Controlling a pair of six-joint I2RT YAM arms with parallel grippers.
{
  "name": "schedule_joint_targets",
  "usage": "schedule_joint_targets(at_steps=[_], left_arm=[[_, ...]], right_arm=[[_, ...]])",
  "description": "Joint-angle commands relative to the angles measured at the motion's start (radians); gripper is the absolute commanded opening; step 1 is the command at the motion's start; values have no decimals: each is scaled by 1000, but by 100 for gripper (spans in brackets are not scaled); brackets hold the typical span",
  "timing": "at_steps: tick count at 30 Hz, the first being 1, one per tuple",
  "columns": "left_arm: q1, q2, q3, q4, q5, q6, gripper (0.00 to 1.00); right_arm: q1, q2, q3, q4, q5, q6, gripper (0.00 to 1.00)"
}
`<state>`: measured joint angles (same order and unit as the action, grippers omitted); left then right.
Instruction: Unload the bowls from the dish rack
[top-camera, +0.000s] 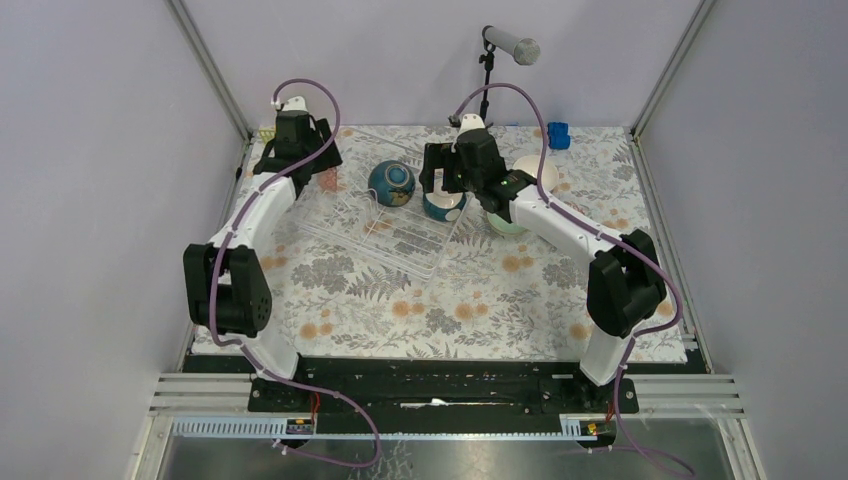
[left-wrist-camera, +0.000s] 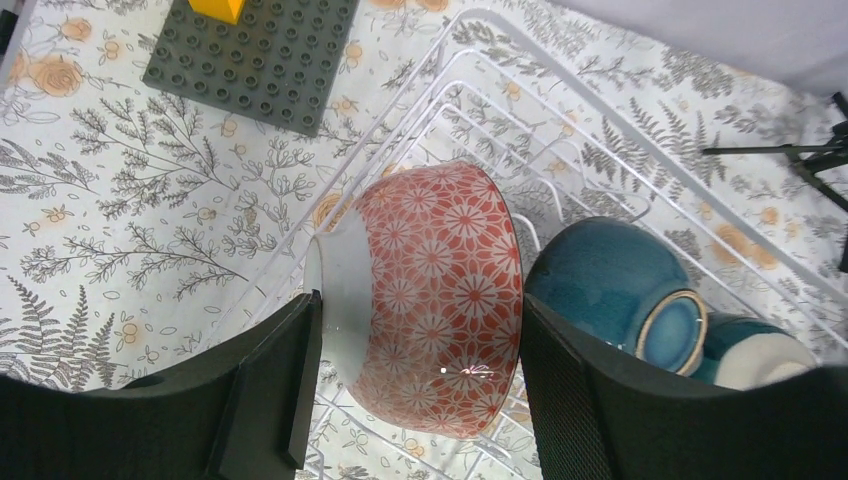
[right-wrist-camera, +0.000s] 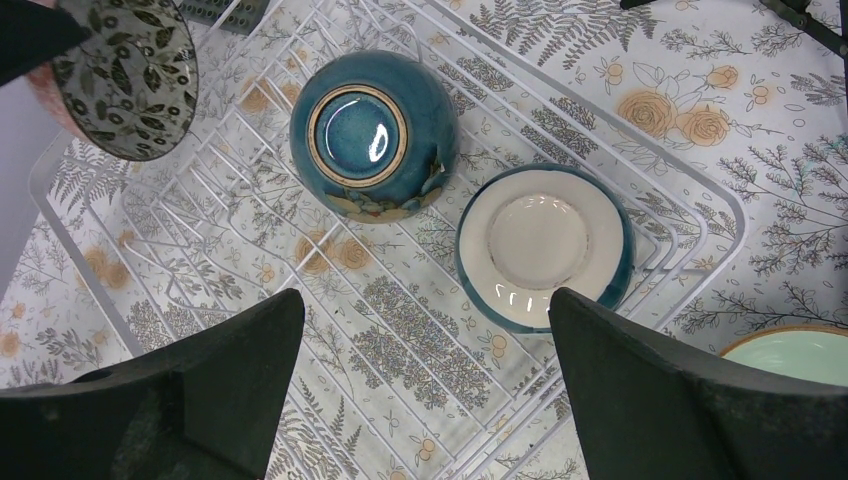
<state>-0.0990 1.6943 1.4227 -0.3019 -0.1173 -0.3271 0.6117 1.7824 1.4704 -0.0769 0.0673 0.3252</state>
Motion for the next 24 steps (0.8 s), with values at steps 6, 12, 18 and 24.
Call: schedule_joint_targets(at_steps=[6, 12, 18, 24], left_arm=[[25, -169, -92, 165, 200, -109, 45], [25, -198, -220, 386, 546, -319, 44], [25, -194, -314, 523, 683, -451, 44], [25, -191, -408, 665, 779, -565, 43]], right_arm=[[2, -54, -2, 27, -26, 0, 100], [1, -80, -39, 37, -137, 46, 95], [-6, -85, -149, 172, -254, 239, 89], [-13, 11, -148, 285, -363, 410, 82]])
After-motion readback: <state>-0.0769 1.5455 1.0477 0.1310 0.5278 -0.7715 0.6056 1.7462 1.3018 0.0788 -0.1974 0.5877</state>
